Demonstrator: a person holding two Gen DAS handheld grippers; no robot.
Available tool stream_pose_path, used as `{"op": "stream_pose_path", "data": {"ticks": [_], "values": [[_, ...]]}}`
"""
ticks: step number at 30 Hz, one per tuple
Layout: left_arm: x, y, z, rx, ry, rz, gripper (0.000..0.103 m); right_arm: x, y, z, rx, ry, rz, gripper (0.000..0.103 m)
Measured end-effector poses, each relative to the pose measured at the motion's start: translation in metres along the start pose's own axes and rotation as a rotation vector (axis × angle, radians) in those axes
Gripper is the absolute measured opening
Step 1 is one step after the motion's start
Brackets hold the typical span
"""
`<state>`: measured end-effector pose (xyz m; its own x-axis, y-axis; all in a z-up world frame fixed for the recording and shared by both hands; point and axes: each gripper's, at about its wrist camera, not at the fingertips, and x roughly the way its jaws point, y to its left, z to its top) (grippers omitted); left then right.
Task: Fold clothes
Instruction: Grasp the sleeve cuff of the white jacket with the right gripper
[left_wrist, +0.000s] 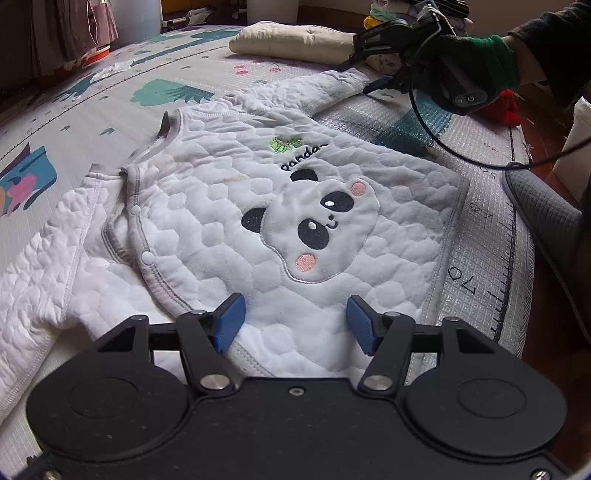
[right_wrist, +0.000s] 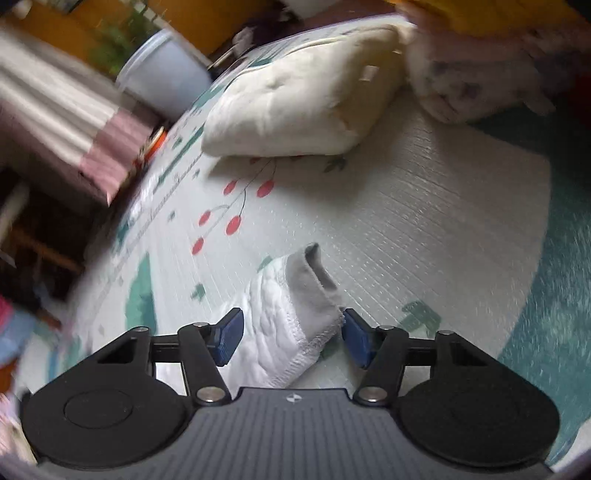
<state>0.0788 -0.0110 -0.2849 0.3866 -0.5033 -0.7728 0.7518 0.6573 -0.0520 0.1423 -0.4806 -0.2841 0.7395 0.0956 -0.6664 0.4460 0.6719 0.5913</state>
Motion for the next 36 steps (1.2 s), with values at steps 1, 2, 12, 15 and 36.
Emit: {"op": "stream_pose_path", "data": {"ticks": [1,2,12,15,36], "values": [[0.0,0.0,0.0,-0.001,0.001,0.0,0.06,-0.001,-0.002,0.002,0.003,0.004,0.003,0.045],[0.0,0.0,0.0,-0.002,0.001,-0.001,0.06,-0.001,-0.003,0.004,0.007,0.009,0.006,0.026],[-0.005,0.005,0.004,-0.074,-0.011,-0.005,0.061,-0.048,0.089,0.012,-0.373,-0.127,0.191,0.016],[-0.012,0.011,0.006,-0.117,-0.03,0.002,0.061,-0.062,0.134,0.004,-0.515,-0.146,0.319,0.016],[-0.062,0.058,0.004,-0.368,-0.104,0.0,0.061,-0.033,0.005,-0.01,0.197,-0.045,-0.08,0.065]]}}
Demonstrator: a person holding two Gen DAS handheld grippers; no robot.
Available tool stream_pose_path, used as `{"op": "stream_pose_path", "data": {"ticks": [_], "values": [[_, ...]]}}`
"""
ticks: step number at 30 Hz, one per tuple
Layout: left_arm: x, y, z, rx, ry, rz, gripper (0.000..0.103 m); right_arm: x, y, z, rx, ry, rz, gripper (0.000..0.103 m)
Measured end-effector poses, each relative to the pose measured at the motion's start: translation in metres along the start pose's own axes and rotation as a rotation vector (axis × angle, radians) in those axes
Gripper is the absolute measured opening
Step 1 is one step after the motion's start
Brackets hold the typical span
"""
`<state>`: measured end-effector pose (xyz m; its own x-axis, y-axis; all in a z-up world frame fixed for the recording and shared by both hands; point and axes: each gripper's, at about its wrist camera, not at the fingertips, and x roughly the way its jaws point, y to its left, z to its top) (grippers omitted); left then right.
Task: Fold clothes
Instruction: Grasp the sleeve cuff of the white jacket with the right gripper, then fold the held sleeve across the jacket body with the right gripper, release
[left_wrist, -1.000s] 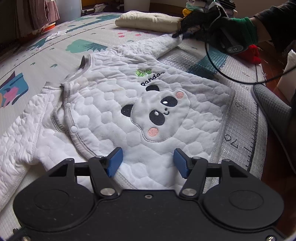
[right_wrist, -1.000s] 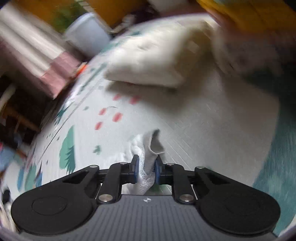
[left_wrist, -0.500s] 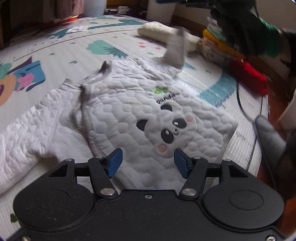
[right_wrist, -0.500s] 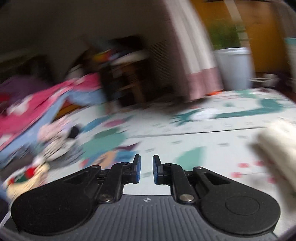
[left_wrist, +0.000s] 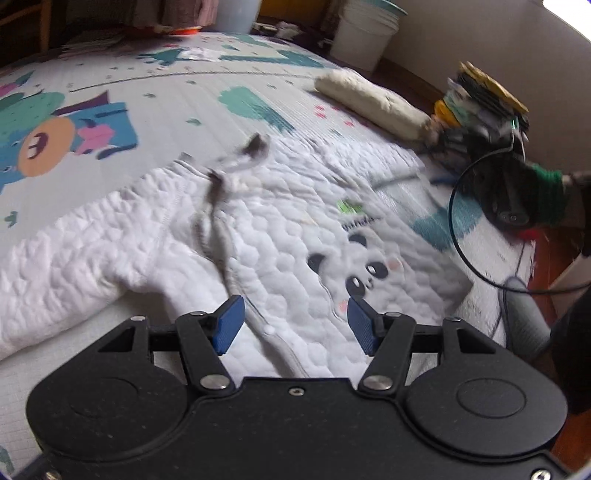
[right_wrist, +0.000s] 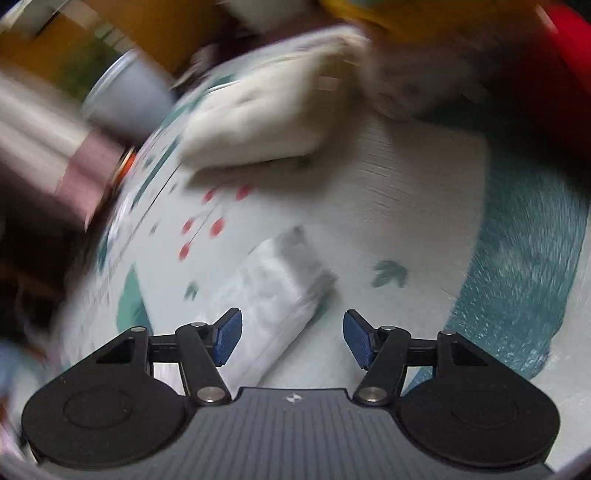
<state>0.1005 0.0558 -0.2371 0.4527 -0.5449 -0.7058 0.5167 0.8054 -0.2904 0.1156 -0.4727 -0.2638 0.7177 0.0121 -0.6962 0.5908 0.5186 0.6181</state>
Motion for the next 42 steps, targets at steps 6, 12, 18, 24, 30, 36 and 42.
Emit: {"op": "stream_pose_path", "data": {"ticks": [6,12,18,24,30,36,42], "values": [[-0.011,0.011,0.012,-0.066,-0.036,0.018,0.061,0.023,0.01,0.008,-0.035,0.025,0.036,0.044],[-0.011,0.012,0.015,-0.058,-0.04,0.02,0.062,0.028,0.031,0.007,-0.173,0.016,0.118,0.014],[-0.011,0.016,0.014,-0.074,-0.033,0.024,0.062,-0.013,0.109,-0.016,-0.535,-0.037,0.34,0.014],[-0.013,0.018,0.016,-0.082,-0.041,0.021,0.062,-0.023,0.18,-0.081,-0.893,0.042,0.541,0.014],[-0.013,0.021,0.015,-0.097,-0.032,0.018,0.062,-0.021,0.206,-0.163,-1.252,0.146,0.624,0.013],[-0.016,0.022,0.013,-0.114,-0.028,0.021,0.062,-0.014,0.214,-0.224,-1.449,0.218,0.678,0.013],[-0.017,0.026,0.008,-0.153,-0.017,0.015,0.062,-0.007,0.215,-0.263,-1.531,0.248,0.694,0.013]]}}
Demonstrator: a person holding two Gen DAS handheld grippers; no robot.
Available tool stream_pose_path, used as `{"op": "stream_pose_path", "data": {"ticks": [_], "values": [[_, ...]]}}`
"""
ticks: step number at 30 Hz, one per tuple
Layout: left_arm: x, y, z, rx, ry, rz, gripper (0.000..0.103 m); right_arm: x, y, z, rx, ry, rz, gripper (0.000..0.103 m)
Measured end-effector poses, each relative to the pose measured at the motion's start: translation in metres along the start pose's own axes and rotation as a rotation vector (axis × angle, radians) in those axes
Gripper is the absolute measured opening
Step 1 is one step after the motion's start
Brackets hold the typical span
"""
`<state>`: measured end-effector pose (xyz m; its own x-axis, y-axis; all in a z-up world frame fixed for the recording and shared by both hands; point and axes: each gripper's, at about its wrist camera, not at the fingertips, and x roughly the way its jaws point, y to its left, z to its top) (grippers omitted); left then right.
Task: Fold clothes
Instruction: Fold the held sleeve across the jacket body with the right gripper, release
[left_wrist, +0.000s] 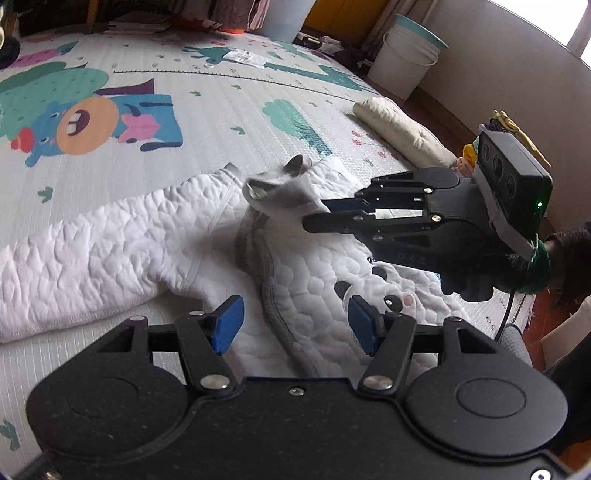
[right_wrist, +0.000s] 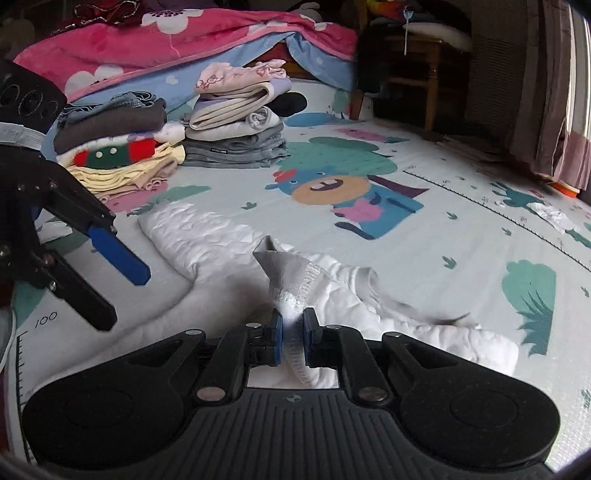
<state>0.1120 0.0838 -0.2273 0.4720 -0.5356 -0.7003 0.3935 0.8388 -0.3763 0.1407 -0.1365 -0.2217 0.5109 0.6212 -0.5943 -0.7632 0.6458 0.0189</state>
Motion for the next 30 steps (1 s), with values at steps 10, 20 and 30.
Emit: {"op": "stream_pose_path", "data": {"ticks": [10,20,30], "values": [[-0.002,0.002,-0.003,-0.024,0.002,-0.006,0.062,0.026,0.022,-0.007,-0.038,0.104,0.014,0.038],[-0.009,0.015,-0.009,-0.079,-0.006,0.001,0.062,-0.003,-0.033,-0.012,-0.004,0.055,-0.154,0.05],[-0.018,0.036,-0.013,-0.137,-0.041,0.031,0.062,0.023,-0.014,0.013,-0.274,0.205,-0.025,0.046]]}}
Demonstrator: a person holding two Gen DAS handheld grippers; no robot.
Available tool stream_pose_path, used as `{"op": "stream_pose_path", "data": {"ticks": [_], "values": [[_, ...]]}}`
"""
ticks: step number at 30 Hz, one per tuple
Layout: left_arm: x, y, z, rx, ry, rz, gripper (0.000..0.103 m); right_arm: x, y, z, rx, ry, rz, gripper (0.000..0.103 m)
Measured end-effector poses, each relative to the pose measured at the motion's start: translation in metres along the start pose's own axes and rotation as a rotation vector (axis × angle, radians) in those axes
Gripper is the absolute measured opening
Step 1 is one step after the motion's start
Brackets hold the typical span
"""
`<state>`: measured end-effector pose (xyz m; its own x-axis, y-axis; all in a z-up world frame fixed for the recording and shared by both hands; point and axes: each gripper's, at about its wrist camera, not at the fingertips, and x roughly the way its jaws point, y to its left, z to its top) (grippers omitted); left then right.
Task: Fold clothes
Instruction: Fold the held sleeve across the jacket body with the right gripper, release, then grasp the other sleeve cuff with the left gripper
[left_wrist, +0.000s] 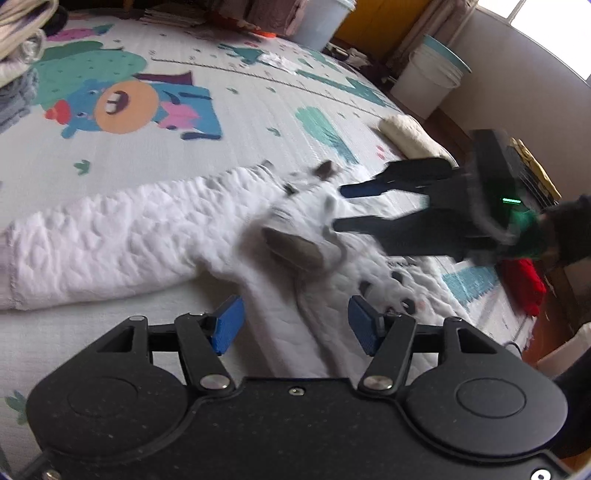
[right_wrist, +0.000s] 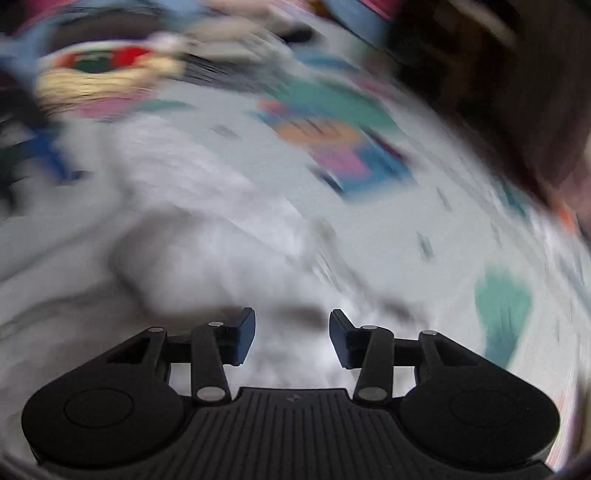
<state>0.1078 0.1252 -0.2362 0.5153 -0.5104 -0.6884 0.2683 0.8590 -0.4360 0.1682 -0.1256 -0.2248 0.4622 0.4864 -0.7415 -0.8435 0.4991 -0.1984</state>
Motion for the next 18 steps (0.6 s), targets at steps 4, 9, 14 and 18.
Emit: {"op": "stream_pose_path", "data": {"ticks": [4,9,14,18], "values": [[-0.002,0.031,-0.003,-0.167,-0.046,0.035,0.062,0.007,0.021,0.022,-0.158,0.071,0.112,0.051],[-0.01,0.086,-0.021,-0.56,-0.156,0.08,0.062,0.048,0.024,0.032,0.042,0.138,0.118,0.051],[-0.019,0.117,-0.04,-0.746,-0.207,0.068,0.061,0.043,0.032,0.029,0.118,0.12,0.046,0.05],[-0.033,0.128,-0.041,-0.801,-0.293,0.097,0.062,0.019,0.056,0.039,0.051,0.041,-0.014,0.059]]}}
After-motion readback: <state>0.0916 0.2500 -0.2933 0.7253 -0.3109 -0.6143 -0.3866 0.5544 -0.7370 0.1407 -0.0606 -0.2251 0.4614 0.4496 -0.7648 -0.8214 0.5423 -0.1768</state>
